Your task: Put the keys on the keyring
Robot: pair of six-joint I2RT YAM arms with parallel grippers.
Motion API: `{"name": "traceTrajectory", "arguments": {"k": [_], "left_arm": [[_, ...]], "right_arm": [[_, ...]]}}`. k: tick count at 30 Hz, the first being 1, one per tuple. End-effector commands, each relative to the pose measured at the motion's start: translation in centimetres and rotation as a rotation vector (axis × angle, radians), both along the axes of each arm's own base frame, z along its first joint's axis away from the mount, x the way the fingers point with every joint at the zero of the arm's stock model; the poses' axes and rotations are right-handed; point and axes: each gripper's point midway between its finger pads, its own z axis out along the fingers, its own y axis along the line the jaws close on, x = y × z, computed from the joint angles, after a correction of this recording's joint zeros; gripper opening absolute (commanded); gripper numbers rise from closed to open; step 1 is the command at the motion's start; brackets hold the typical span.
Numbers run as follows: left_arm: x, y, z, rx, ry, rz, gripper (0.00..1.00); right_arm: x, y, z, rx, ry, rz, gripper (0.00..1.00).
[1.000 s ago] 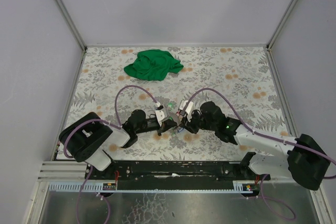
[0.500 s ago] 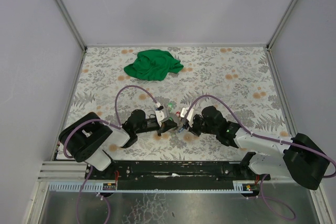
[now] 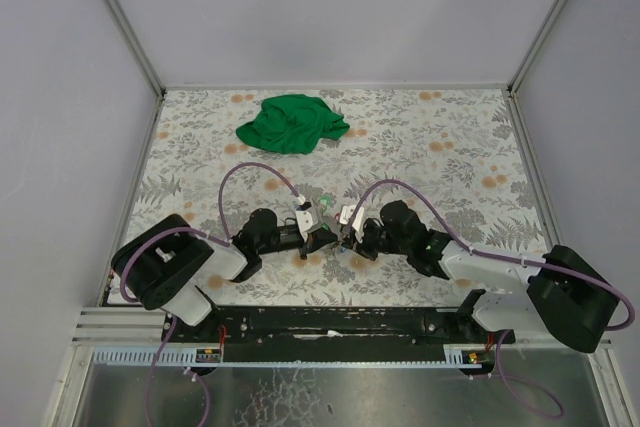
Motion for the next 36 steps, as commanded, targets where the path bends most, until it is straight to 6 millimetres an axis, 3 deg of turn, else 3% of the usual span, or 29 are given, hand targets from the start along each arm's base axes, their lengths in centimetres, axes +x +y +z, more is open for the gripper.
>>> {"name": "traceTrajectory", "arguments": {"k": [1,13,20,36], "left_arm": [[0.3,-0.4,2.2,-0.059,-0.077,-0.007,0.0],[-0.1,-0.5,2.2,-0.06,-0.079,-0.032,0.0],[-0.4,-0.4,2.3,-0.059,-0.09,-0.056,0.0],[-1.3,-0.6,1.9,-0.041,-0.082,-0.15,0.19]], "right_arm": [[1.6,1.5,2.3,0.066,-0.035,-0.019,0.21],[2.3,1.7,2.7,0.066,-0.043,-0.037,0.11],[2.1,1.7,2.6,0.048,-0.046,-0.004,0.0],[0.9,1.6,2.3,0.017,-0.032,0.09,0.0]]}}
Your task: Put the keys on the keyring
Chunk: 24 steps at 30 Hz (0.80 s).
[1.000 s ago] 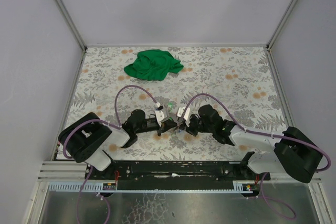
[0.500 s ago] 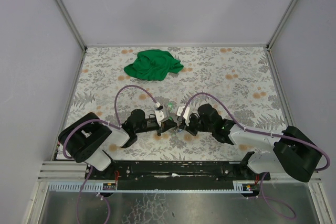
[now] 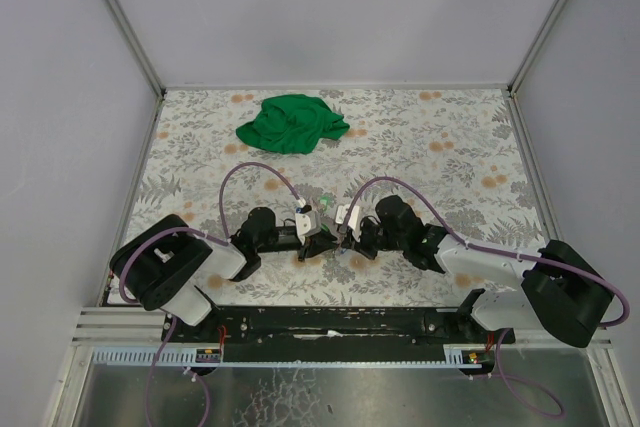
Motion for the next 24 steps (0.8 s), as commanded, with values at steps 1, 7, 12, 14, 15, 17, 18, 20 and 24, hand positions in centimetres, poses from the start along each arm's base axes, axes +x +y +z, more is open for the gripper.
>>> {"name": "traceTrajectory", "arguments": {"k": [1,7,12,14,15,17,18,20,24], "left_arm": [[-0.2,-0.6,1.5,-0.033,-0.06,-0.062,0.19],[-0.1,-0.6,1.2,-0.019,-0.053,-0.073,0.13],[-0.2,-0.7,0.8,-0.001,-0.04,-0.084,0.08],[-0.1,-0.7,0.8,-0.001,-0.039,-0.082,0.09],[-0.1,-0.7,0.7,0.002,-0.04,-0.08,0.1],[0.0,-0.6,0.6,0.008,-0.037,-0.073,0.11],[0.0,-0.6,0.5,0.013,-0.034,-0.072,0.11],[0.1,-0.6,0.4,0.019,-0.03,-0.069,0.12],[0.2,-0.7,0.3,0.023,-0.025,-0.066,0.13]], "right_arm": [[1.0,1.4,3.0,0.069,-0.072,0.048,0.0],[0.7,1.4,3.0,0.065,-0.073,0.068,0.0],[0.7,1.4,3.0,0.063,-0.074,0.072,0.0],[0.7,1.3,3.0,0.062,-0.075,0.069,0.0],[0.7,1.3,3.0,0.061,-0.075,0.069,0.0],[0.7,1.2,3.1,0.062,-0.077,0.068,0.0],[0.7,1.2,3.1,0.062,-0.079,0.067,0.0],[0.7,1.1,3.2,0.063,-0.08,0.067,0.0],[0.6,1.1,3.4,0.066,-0.083,0.07,0.0]]}}
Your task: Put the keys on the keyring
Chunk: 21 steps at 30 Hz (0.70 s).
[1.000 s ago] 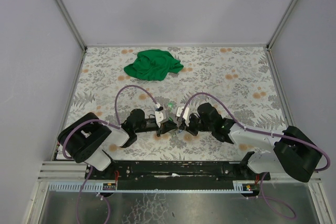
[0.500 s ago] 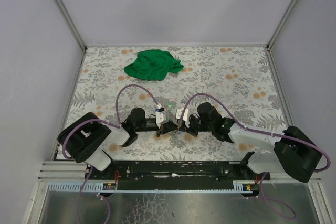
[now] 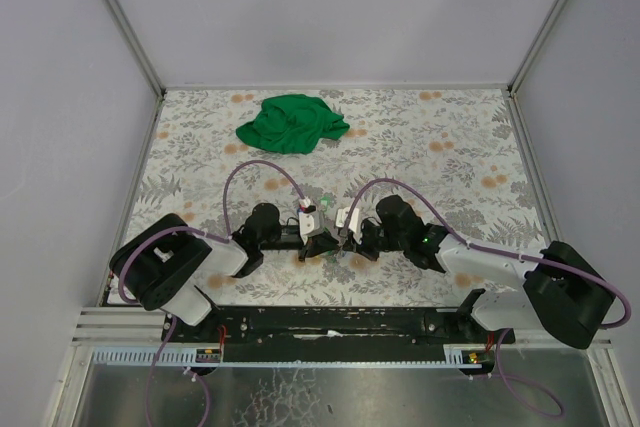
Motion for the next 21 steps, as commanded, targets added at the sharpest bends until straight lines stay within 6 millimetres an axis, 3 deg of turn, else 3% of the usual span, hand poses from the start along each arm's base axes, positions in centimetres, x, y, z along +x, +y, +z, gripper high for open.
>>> {"name": "traceTrajectory", "arguments": {"k": [1,7,10,14,21], "left_arm": [[0.8,-0.4,0.8,-0.01,-0.036,-0.004,0.12],[0.6,-0.4,1.0,-0.017,-0.041,-0.01,0.0],[1.0,-0.3,1.1,-0.017,-0.041,0.012,0.0],[1.8,-0.1,0.7,0.003,-0.018,0.069,0.0],[4.7,1.0,0.1,0.044,0.006,0.26,0.0]], "right_arm": [[1.3,1.4,3.6,0.088,-0.081,0.017,0.0],[1.2,1.5,3.4,0.081,-0.06,0.017,0.0],[1.6,1.1,3.7,0.078,-0.044,-0.037,0.09],[3.1,-0.2,4.2,0.056,-0.003,-0.217,0.2],[5.7,-3.6,3.3,0.029,0.118,-0.537,0.32]]}}
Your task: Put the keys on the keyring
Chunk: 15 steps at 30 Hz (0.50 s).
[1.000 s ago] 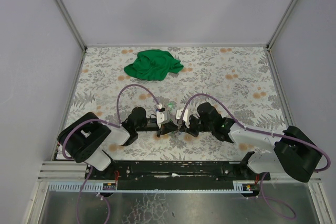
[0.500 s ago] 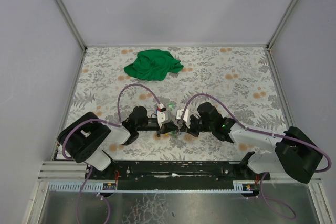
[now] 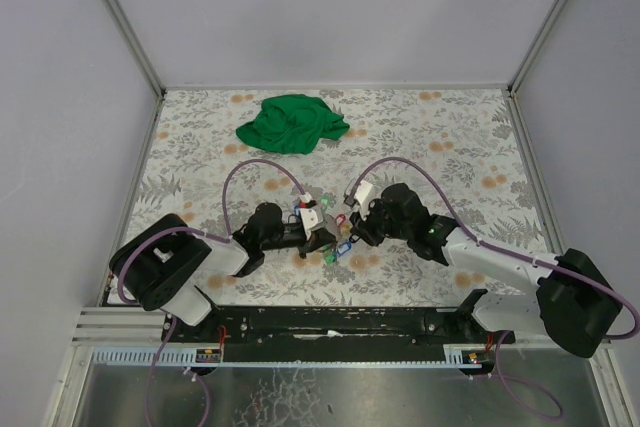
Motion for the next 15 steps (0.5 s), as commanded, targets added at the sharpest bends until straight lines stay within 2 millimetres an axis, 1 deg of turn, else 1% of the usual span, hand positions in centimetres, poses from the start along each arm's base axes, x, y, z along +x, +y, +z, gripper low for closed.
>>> {"name": "traceTrajectory", "arguments": {"k": [1,3,9,12,15], "left_arm": [[3.0,0.4,1.2,-0.008,-0.027,0.149,0.0],[3.3,0.6,1.1,-0.004,-0.021,0.168,0.0],[3.8,0.9,1.3,-0.01,-0.018,0.203,0.0],[3.8,0.9,1.3,-0.012,-0.017,0.208,0.0],[3.8,0.9,1.4,-0.014,-0.018,0.211,0.0]], "right_arm": [[2.9,-2.3,0.8,0.038,0.041,-0.282,0.32],[3.7,-3.1,0.2,0.039,0.04,-0.351,0.32],[5.7,-3.5,-1.1,0.035,0.009,-0.439,0.28],[6.1,-3.4,-1.9,0.015,0.029,-0.466,0.27],[6.1,-3.1,-2.5,0.031,0.058,-0.477,0.27]]}}
